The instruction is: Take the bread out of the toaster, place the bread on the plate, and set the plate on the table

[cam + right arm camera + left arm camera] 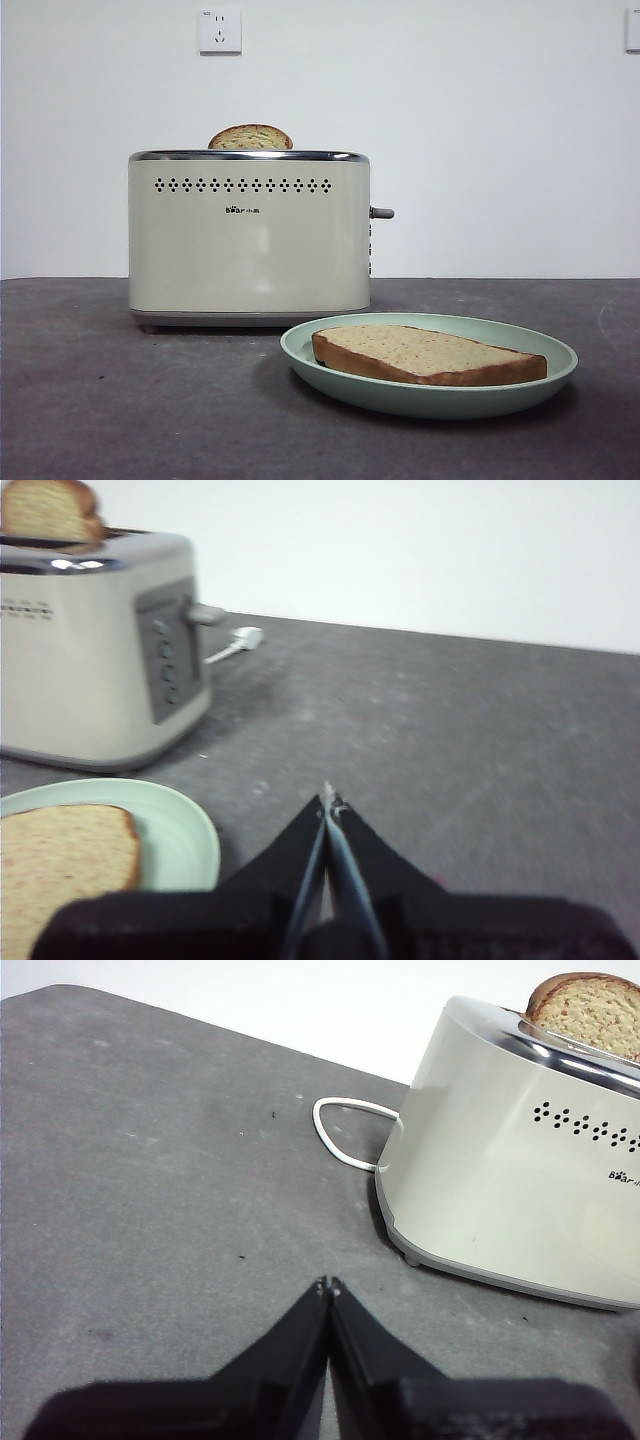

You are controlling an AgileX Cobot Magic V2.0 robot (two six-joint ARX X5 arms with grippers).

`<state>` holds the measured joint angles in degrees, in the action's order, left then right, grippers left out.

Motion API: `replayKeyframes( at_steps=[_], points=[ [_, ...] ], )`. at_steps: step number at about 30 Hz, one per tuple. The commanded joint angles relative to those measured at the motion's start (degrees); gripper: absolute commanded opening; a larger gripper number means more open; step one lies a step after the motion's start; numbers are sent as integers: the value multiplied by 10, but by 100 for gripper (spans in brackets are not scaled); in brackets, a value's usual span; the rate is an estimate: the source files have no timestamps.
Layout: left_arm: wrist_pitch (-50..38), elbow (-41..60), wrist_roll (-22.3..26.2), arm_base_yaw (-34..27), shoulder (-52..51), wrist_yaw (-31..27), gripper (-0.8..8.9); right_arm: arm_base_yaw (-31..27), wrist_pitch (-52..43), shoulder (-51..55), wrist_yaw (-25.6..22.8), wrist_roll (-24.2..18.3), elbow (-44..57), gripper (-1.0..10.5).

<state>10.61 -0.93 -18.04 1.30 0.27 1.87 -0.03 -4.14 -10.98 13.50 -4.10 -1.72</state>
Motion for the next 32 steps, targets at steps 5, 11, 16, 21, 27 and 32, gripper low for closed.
replayKeyframes(
  at_steps=[5,11,16,21,27,32],
  points=[
    [-1,7,2,-2,-2,-3,-3,-19,63,42,-53,31,14,2],
    [-2,7,2,-2,-2,-3,-3,-22,142,109,-94,37,14,2],
    [-2,7,2,-2,-1,-3,-3,-22,147,109,-108,45,14,2],
    [-2,7,2,-2,-1,-3,-3,-22,145,109,-109,41,14,2],
    [-2,7,2,-2,-1,-3,-3,-22,145,106,-109,41,14,2],
    [-2,7,2,-2,-1,-3,-3,-22,145,106,-109,41,14,2]
  ],
)
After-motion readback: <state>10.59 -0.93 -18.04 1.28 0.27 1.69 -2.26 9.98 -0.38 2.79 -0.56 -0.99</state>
